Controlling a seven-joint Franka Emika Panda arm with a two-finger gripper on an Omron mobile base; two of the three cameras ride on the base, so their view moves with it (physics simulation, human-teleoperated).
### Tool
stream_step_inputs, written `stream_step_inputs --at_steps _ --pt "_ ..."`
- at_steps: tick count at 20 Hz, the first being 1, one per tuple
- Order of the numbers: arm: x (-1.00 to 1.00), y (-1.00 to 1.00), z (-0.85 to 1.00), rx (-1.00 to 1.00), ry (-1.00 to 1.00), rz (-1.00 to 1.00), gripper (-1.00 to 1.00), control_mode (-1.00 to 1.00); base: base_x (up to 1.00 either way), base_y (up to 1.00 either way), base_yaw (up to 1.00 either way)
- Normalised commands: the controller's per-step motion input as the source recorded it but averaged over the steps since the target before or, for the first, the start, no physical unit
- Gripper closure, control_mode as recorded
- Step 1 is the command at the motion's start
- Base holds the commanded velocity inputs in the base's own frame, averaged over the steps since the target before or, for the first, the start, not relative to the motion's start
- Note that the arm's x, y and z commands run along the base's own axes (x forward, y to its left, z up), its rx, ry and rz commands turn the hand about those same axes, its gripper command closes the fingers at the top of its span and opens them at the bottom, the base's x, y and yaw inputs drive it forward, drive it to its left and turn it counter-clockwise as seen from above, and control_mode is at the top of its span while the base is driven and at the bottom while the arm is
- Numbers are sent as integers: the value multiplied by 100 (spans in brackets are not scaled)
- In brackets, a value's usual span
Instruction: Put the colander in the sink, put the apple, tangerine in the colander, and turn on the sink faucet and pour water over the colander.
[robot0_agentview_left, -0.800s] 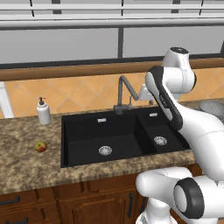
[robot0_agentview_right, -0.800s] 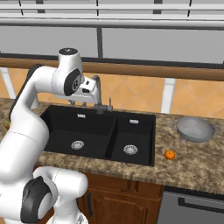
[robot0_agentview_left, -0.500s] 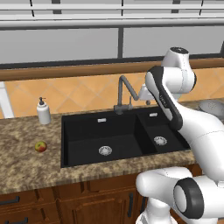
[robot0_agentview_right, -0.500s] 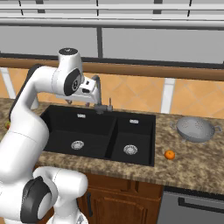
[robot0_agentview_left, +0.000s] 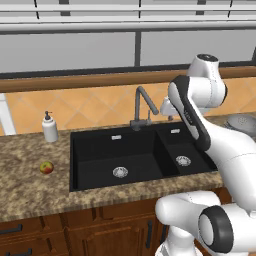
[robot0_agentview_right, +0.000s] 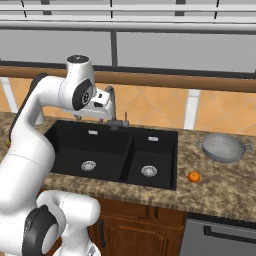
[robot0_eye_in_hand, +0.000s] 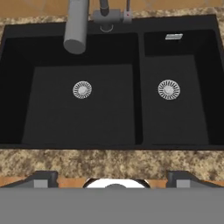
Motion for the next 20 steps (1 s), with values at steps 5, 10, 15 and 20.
stream_step_inputs --at_steps 5,10,15,20 --pt "-43 -92 -18 0 1 0 -100 -100 0 0 0" --pt "-1 -100 -26 0 2 0 -100 -100 0 0 0" --pt "1 -100 -33 0 2 0 -100 -100 0 0 0" --pt "17 -93 -32 -5 0 0 -100 -100 0 0 0"
